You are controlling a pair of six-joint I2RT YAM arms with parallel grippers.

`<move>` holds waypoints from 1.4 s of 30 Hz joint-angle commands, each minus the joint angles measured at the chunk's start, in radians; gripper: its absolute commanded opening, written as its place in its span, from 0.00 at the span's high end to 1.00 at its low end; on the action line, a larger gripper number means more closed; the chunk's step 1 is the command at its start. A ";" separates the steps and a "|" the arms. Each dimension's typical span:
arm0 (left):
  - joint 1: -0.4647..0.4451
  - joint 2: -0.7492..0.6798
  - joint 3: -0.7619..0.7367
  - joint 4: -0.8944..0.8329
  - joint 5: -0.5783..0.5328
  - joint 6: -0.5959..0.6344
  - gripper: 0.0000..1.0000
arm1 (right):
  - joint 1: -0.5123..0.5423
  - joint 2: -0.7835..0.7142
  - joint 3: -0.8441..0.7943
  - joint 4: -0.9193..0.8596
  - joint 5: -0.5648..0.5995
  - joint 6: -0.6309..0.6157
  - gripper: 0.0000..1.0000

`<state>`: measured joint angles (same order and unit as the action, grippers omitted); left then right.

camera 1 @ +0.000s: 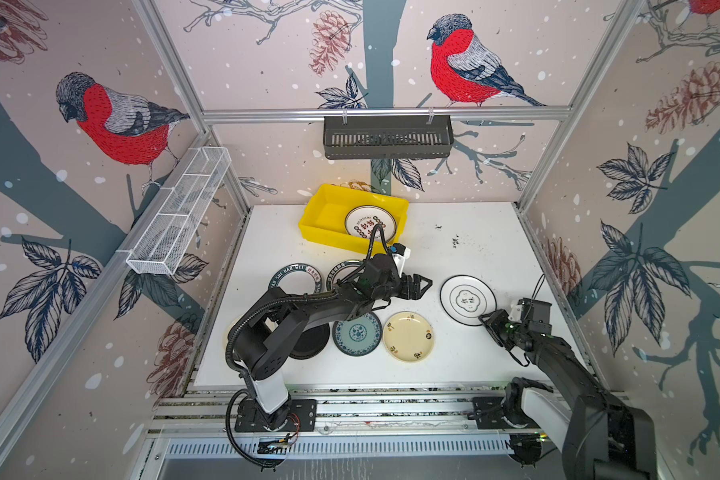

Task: Place the plates into the plastic bin on the countertop

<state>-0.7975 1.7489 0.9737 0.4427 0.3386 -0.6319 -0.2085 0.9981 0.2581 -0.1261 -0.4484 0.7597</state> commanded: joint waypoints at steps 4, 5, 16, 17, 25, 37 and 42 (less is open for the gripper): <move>-0.003 -0.011 0.003 0.032 0.003 0.008 0.15 | -0.008 0.040 -0.004 0.070 0.002 0.011 0.71; -0.003 -0.012 0.003 0.034 0.003 0.008 0.14 | -0.009 0.045 -0.004 0.069 0.006 0.008 0.71; -0.008 -0.037 -0.011 0.064 0.010 -0.001 0.11 | -0.046 0.075 0.003 0.056 0.005 -0.013 0.93; -0.008 -0.039 -0.012 0.065 0.008 0.000 0.11 | -0.049 0.079 0.003 0.059 0.004 -0.013 0.94; -0.009 -0.040 -0.019 0.064 0.004 -0.002 0.11 | -0.057 0.083 0.009 0.076 -0.025 -0.016 0.96; -0.009 -0.008 0.009 0.057 0.000 -0.005 0.11 | -0.062 0.009 0.038 0.120 -0.221 0.055 0.99; -0.010 0.017 0.014 0.070 0.011 -0.023 0.11 | -0.062 -0.036 0.036 0.187 -0.322 0.117 0.99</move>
<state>-0.8070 1.7561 0.9806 0.4667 0.3386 -0.6392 -0.2699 0.9806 0.2878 -0.0143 -0.6704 0.8234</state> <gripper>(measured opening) 0.892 0.081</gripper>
